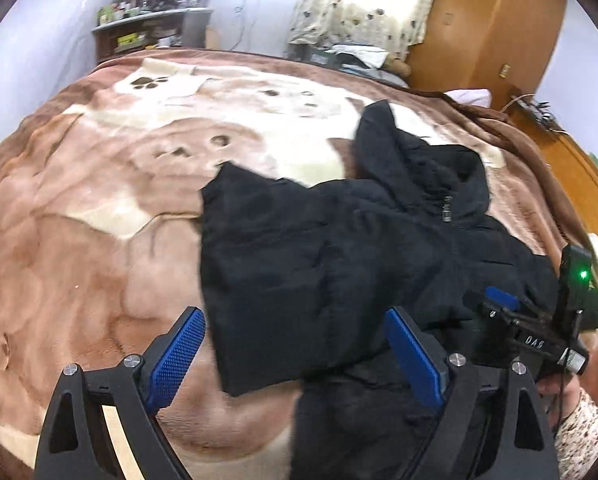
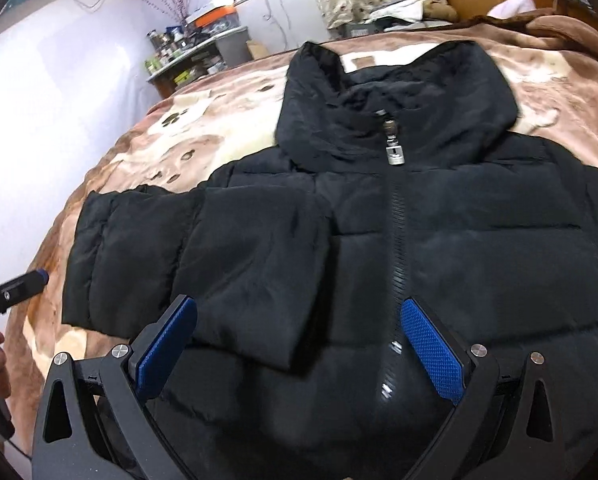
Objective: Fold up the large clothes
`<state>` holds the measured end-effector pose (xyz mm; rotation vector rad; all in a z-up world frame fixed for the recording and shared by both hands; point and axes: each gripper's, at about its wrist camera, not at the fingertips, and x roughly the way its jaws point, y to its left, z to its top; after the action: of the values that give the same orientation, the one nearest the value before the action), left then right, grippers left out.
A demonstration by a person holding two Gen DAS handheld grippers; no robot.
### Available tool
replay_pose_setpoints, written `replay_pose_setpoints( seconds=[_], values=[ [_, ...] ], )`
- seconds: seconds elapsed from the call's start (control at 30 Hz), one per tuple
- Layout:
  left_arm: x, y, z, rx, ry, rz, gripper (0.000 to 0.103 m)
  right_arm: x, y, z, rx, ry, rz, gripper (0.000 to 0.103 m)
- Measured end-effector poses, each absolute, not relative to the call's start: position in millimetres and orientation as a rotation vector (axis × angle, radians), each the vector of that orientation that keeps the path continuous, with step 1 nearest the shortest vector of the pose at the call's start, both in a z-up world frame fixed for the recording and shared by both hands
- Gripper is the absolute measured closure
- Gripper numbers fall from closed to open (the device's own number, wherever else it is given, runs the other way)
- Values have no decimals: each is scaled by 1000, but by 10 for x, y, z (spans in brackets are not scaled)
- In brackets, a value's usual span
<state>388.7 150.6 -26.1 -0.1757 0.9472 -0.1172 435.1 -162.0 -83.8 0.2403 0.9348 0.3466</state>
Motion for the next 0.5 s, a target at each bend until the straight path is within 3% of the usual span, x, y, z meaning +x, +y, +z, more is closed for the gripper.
replay_pose_setpoints(
  seconds=[0.03,0.07,0.17,0.23,0.3,0.37,0.5],
  values=[
    [3906,1522,-308,-172,953,-98,12,4387,-1609,-853,247,943,351,4],
    [3928,1533,-351,-173,959,-93,12,4422,-1566,-887,257,958,368,13],
    [3996,1566,-467,-205,997,-68,12,4480,-1469,-983,244,1000,375,56],
    [4010,1546,-519,-209,1012,-70,12,4469,-1463,-1003,255,1012,387,68],
    [4016,1512,-518,-186,1007,-53,12,4442,-1453,-966,257,997,401,90],
    [4005,1487,-503,-174,1000,-56,12,4425,-1465,-915,258,981,406,97],
    [3985,1453,-403,-160,975,-45,12,4338,-1567,-697,240,906,391,99]
  ],
)
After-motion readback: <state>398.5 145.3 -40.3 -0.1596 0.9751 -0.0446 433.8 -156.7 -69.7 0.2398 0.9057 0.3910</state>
